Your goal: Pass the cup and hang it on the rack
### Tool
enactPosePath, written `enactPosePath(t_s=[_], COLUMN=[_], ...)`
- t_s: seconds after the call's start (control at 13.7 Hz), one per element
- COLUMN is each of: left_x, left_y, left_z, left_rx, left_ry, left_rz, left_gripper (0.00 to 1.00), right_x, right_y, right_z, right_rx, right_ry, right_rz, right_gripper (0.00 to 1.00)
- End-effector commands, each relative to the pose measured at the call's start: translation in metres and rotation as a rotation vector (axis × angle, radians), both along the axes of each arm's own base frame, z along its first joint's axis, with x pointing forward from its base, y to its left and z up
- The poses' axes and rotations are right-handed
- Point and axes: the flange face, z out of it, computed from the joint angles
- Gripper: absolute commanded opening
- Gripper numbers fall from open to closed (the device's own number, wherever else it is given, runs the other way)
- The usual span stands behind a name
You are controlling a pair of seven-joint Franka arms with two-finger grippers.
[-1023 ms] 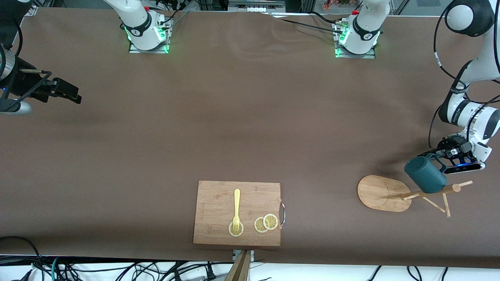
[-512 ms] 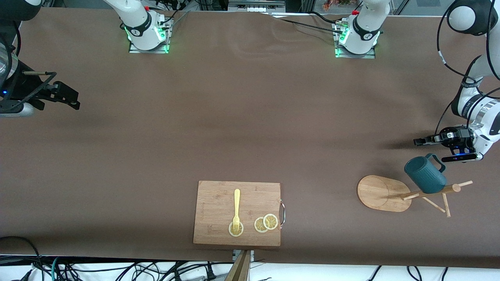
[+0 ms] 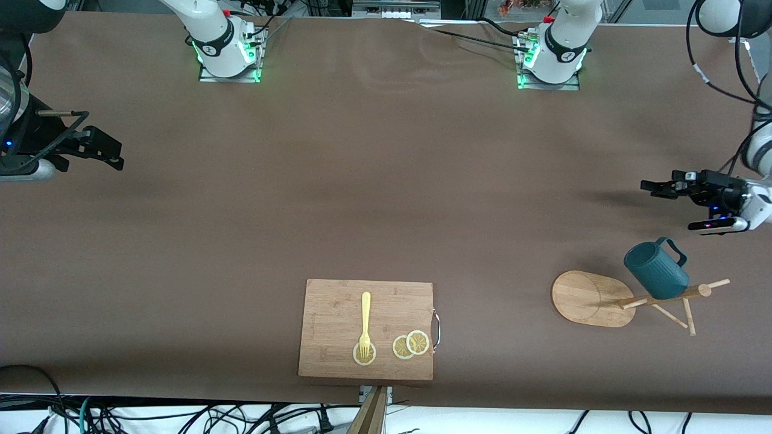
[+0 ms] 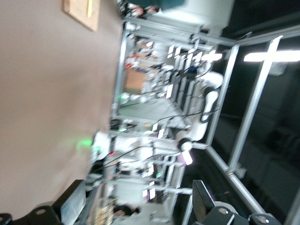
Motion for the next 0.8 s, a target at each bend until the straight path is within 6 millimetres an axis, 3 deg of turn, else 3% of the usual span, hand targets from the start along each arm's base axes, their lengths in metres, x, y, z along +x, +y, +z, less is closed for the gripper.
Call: enactPosePath(t_s=[0.0, 0.22, 0.51, 0.73], left_x=[0.007, 0.032, 0.05, 0.064], left_y=[-0.005, -0.046, -0.112, -0.147], left_z=[0.07, 0.146, 0.211, 0.244], left_rx=[0.175, 0.394, 0.671, 0.864], left_ry=[-0.001, 0.054, 0.089, 0.048], left_rz=[-0.1, -0.195, -0.252, -0.253], left_gripper=[1.0, 1.0, 1.0, 1.0], right_x=[-0.002, -0.002, -0.002, -0.001], right_y=[0.004, 0.005, 0.006, 0.004], right_z=[0.004, 0.006, 0.006, 0.006], right_rx=[-0.004, 0.008, 0.015, 0.015], right_ry=[-0.012, -0.018, -0.019, -0.019], right_rz=[0.026, 0.026, 0.026, 0.023], right_gripper=[1.0, 1.0, 1.0, 1.0])
